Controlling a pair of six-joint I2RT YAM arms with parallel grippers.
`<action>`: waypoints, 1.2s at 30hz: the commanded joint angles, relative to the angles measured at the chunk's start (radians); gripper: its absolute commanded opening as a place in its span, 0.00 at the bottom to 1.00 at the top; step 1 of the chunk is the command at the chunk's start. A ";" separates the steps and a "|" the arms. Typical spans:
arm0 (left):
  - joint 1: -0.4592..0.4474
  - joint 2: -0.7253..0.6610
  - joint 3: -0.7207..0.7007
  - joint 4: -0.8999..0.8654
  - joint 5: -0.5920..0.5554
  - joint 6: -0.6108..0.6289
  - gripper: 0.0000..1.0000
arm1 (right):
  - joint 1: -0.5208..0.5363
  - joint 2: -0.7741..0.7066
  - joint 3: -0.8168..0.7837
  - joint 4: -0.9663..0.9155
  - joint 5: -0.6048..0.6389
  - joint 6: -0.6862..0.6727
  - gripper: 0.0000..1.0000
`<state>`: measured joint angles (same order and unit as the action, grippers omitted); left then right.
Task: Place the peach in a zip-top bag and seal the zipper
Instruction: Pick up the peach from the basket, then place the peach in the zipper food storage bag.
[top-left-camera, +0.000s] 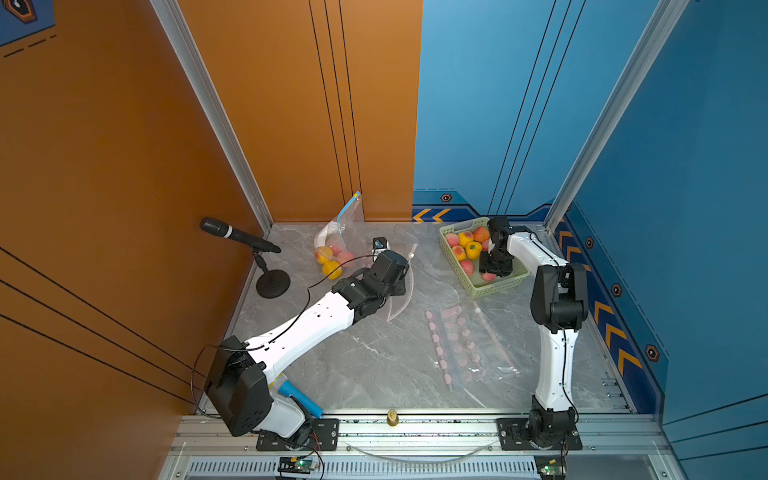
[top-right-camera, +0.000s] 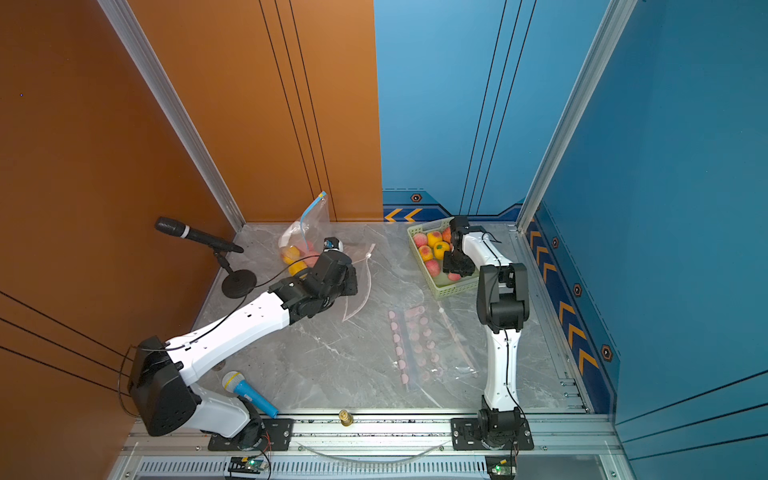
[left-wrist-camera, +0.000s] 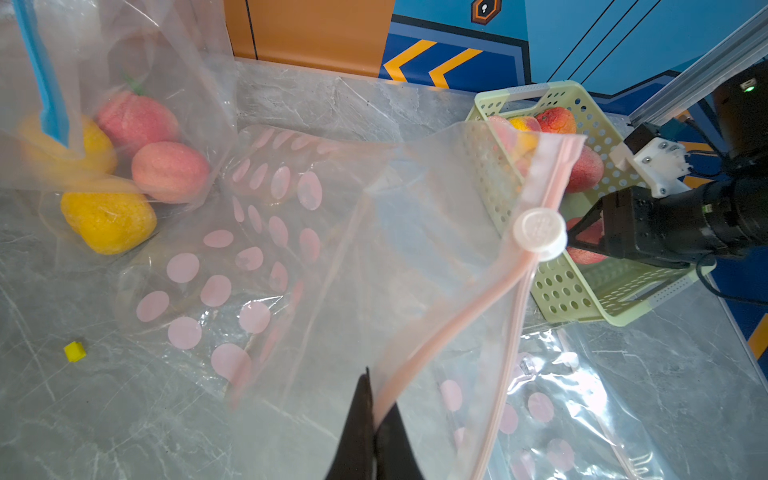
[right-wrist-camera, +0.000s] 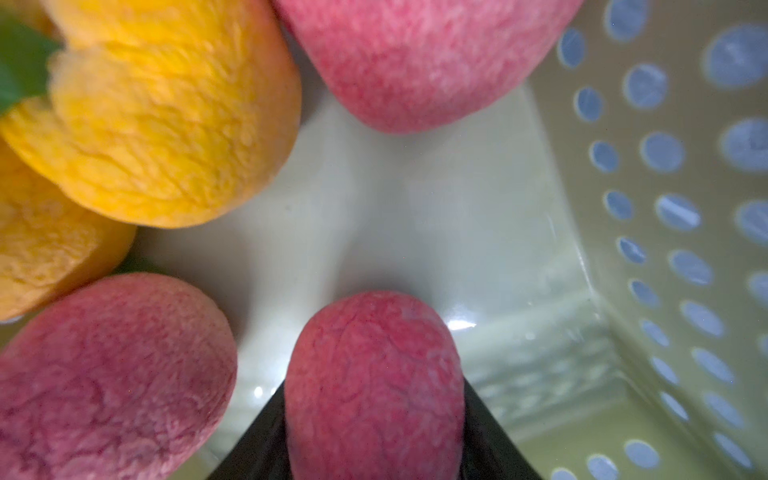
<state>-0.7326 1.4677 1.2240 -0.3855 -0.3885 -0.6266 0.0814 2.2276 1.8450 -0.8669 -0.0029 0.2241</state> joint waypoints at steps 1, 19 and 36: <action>0.010 -0.018 -0.013 0.012 0.017 -0.013 0.00 | 0.019 -0.104 0.005 -0.026 0.005 -0.011 0.49; 0.039 -0.015 -0.006 0.036 0.051 -0.022 0.00 | 0.298 -0.779 -0.523 0.428 -0.254 0.145 0.44; 0.049 -0.036 0.011 0.038 0.109 -0.030 0.00 | 0.659 -0.754 -0.662 0.768 -0.232 0.224 0.46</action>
<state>-0.6918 1.4662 1.2240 -0.3550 -0.3107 -0.6422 0.7216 1.4277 1.1648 -0.1562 -0.2489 0.4278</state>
